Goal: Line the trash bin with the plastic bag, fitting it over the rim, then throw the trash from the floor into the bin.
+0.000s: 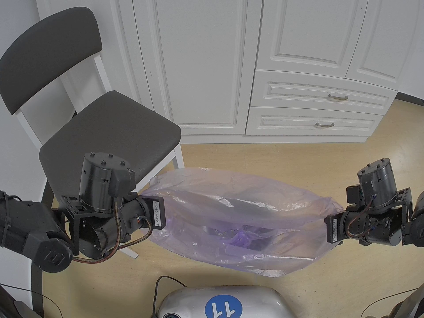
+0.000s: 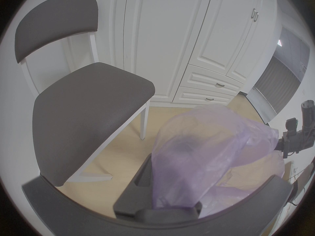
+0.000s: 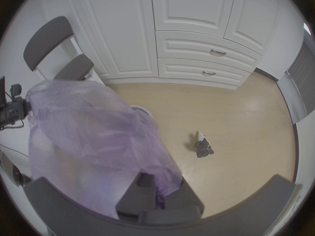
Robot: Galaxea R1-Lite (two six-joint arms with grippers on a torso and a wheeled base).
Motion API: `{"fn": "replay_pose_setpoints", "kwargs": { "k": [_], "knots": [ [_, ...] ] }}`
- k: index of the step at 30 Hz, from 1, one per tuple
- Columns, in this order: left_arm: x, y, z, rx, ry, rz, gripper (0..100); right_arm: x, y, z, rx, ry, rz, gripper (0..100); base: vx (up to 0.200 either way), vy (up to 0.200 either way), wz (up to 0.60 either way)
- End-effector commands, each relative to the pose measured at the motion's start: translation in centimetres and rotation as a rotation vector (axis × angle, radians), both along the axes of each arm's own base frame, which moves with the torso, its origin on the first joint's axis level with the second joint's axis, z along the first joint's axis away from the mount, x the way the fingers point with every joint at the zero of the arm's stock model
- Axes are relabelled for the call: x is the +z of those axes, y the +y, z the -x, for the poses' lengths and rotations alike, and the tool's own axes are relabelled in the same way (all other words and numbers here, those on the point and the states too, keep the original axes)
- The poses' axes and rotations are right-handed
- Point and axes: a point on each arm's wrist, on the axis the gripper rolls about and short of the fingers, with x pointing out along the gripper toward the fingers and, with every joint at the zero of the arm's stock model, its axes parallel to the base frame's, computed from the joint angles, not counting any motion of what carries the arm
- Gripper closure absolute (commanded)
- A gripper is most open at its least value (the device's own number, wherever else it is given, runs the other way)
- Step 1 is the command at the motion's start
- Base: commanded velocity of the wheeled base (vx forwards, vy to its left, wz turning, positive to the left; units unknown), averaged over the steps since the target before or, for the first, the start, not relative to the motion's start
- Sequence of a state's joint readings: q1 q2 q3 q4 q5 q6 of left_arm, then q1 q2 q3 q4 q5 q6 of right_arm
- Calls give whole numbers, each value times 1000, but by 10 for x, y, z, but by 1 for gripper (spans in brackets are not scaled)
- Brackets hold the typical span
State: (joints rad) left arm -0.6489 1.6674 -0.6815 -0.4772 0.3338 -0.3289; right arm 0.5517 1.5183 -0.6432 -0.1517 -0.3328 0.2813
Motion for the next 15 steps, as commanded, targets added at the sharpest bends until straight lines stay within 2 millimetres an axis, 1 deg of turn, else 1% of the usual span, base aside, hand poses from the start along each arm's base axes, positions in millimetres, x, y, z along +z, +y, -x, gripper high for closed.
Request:
{"fn": "replay_pose_setpoints", "kwargs": {
  "k": [1,8,12,15],
  "knots": [
    [1,3,0,7,-3,-1,100,-3,-6,4,3,5,26,100,0,0,0],
    [1,5,0,12,-5,-5,100,-2,-9,9,7,-1,32,100,0,0,0],
    [-6,12,3,-2,7,-52,100,-3,-13,12,23,-4,60,100,0,0,0],
    [-11,25,16,-154,-18,-34,100,-4,-18,20,53,-12,94,100,0,0,0]
  ]
}}
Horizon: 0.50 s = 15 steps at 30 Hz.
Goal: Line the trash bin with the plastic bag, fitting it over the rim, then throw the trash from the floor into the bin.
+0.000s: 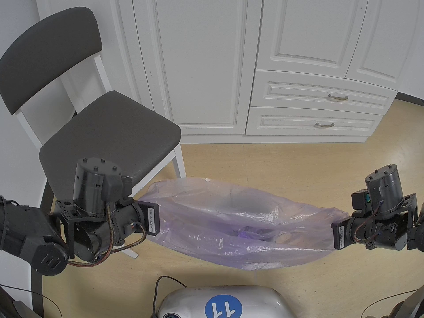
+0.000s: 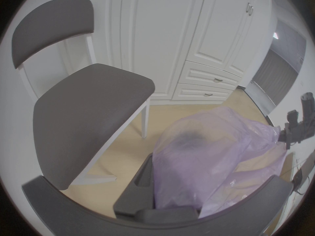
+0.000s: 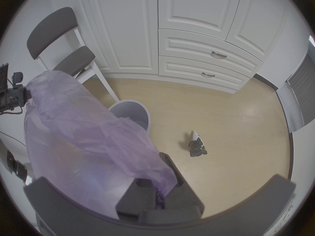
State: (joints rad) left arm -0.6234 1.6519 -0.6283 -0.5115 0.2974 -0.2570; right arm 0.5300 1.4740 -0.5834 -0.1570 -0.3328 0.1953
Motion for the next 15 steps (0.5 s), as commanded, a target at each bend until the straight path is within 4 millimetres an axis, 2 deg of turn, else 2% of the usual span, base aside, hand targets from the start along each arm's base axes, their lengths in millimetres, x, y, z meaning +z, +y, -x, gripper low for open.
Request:
{"fn": "replay_pose_setpoints", "kwargs": {
  "k": [1,3,6,10,15],
  "knots": [
    [-6,19,15,-154,-23,23,100,0,-8,11,30,-13,29,100,0,0,0],
    [-8,24,16,-193,-37,23,100,1,-9,14,41,-16,33,100,0,0,0],
    [-16,44,16,-278,-127,6,100,4,-18,25,94,-39,58,100,0,0,0],
    [-17,49,15,-306,-192,37,100,8,-26,32,160,-53,50,100,0,0,0],
    [-19,49,17,-321,-190,39,100,10,-32,36,171,-72,62,100,0,0,0]
  ]
}}
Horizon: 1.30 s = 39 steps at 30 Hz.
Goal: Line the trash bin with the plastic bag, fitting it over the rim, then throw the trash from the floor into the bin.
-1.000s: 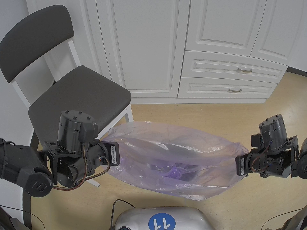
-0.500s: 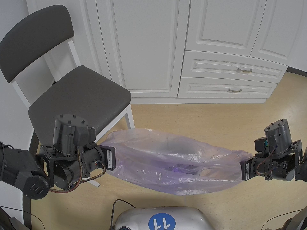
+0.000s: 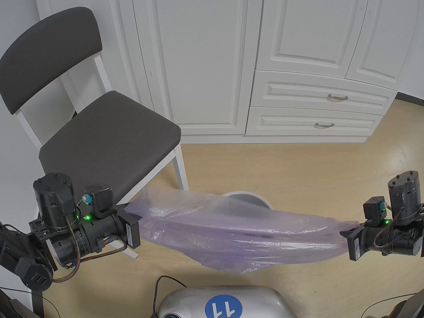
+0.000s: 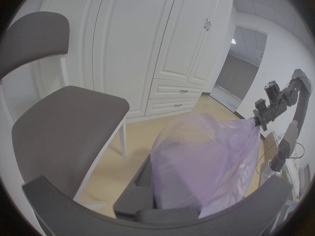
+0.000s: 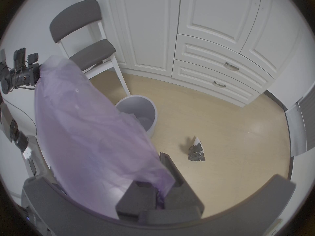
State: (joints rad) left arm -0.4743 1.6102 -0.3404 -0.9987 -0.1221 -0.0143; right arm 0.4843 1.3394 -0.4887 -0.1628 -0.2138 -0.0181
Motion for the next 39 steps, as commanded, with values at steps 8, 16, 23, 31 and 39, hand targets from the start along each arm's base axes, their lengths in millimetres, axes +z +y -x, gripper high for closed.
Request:
{"fn": "replay_pose_setpoints", "kwargs": {
  "k": [8,16,23,31,39],
  "knots": [
    [-9,7,2,13,25,-20,100,8,-11,12,-3,-45,-15,100,0,0,0],
    [-11,5,2,4,32,-27,100,8,-9,14,16,-54,-6,100,0,0,0],
    [-11,-13,-11,-41,15,-29,100,18,-8,9,106,-102,44,100,0,0,0],
    [-12,-47,-46,-181,-80,-88,100,26,-7,-25,298,-140,190,100,0,0,0],
    [-11,-80,-43,-326,-125,-75,100,16,15,-59,392,-216,174,100,0,0,0]
  ]
}}
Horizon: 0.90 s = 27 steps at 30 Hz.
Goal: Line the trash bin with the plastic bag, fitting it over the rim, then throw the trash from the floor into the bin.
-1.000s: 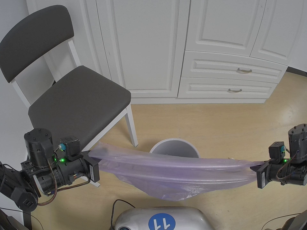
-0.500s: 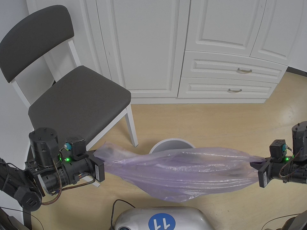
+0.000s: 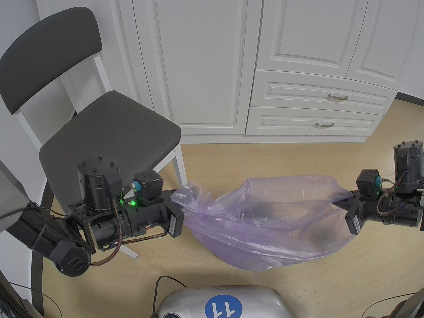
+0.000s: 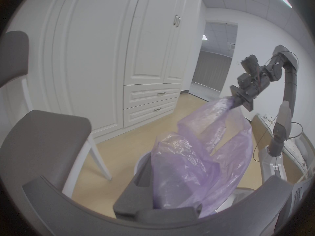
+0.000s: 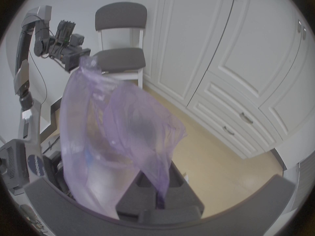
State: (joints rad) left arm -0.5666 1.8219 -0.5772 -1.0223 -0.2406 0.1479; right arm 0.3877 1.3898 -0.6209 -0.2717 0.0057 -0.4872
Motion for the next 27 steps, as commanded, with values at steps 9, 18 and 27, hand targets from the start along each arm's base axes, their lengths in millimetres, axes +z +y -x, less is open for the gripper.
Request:
{"fn": "replay_pose_setpoints", "kwargs": {
  "k": [9,18,27],
  "knots": [
    [-10,-56,16,-178,-55,82,100,-44,60,-25,169,-29,-217,100,0,0,0],
    [-33,-89,7,-191,-17,204,100,-80,73,-25,196,-11,-331,100,0,0,0],
    [-46,-94,4,-124,9,192,100,-81,68,-27,175,-25,-340,100,0,0,0]
  ]
}}
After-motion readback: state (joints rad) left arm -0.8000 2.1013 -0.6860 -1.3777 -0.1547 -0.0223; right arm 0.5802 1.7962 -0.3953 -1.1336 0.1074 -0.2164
